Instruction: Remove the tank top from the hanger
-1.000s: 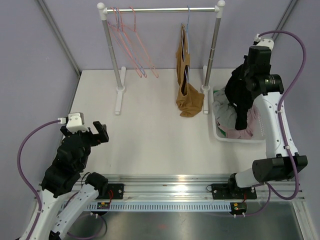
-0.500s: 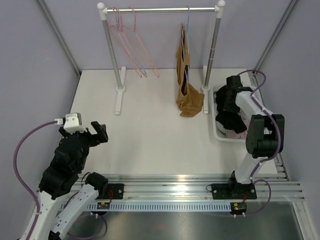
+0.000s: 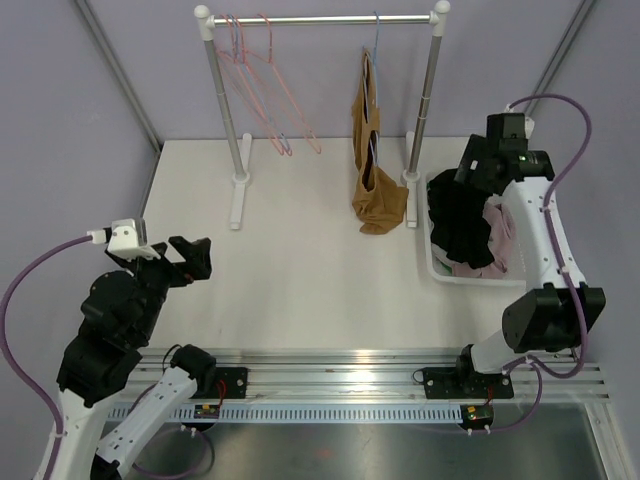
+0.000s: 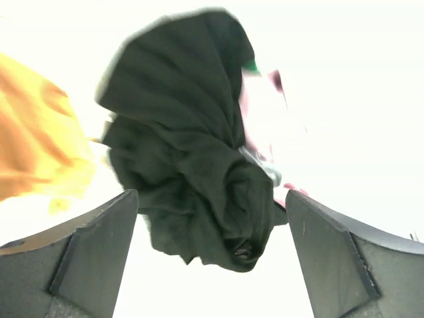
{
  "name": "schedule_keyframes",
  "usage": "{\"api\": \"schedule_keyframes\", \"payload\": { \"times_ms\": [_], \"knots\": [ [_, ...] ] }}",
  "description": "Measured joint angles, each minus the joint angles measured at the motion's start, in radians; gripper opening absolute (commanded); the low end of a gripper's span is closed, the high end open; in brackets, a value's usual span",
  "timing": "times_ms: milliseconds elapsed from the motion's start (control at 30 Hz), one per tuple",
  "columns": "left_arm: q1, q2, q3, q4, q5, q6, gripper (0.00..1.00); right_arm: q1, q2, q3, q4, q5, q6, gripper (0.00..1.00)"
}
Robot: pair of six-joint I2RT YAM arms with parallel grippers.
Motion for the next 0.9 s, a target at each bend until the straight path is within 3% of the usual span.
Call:
{"api": "schedule_keyframes", "payload": {
  "times_ms": [167,333,567,733,900],
  "knots": [
    [0.0,-0.005,-0.1,0.036,0.006,0.003,0.99,0.009,-0.112,0.161,-0.018,-0.069,-0.011,0.98],
    [0.0,-0.004,-0.181,0.045,0.006,0.008,0.99,0.1,-0.108,0.27,0.014,-0.261,-0.016,0.84],
    [0.0,0.003,-0.203,0.054,0.013,0.026,0.99,0.347,0.08,0.465,0.085,-0.309,-0.04,0.73],
    [0.0,0.031,-0.208,0.061,0.035,0.029,0.99,0.38,0.25,0.692,0.09,-0.268,-0.08,0.71],
    [0.0,0.04,-0.211,0.066,0.053,0.032,0.99,0.38,0.438,0.946,0.066,-0.219,-0.125,0.62]
  ]
}}
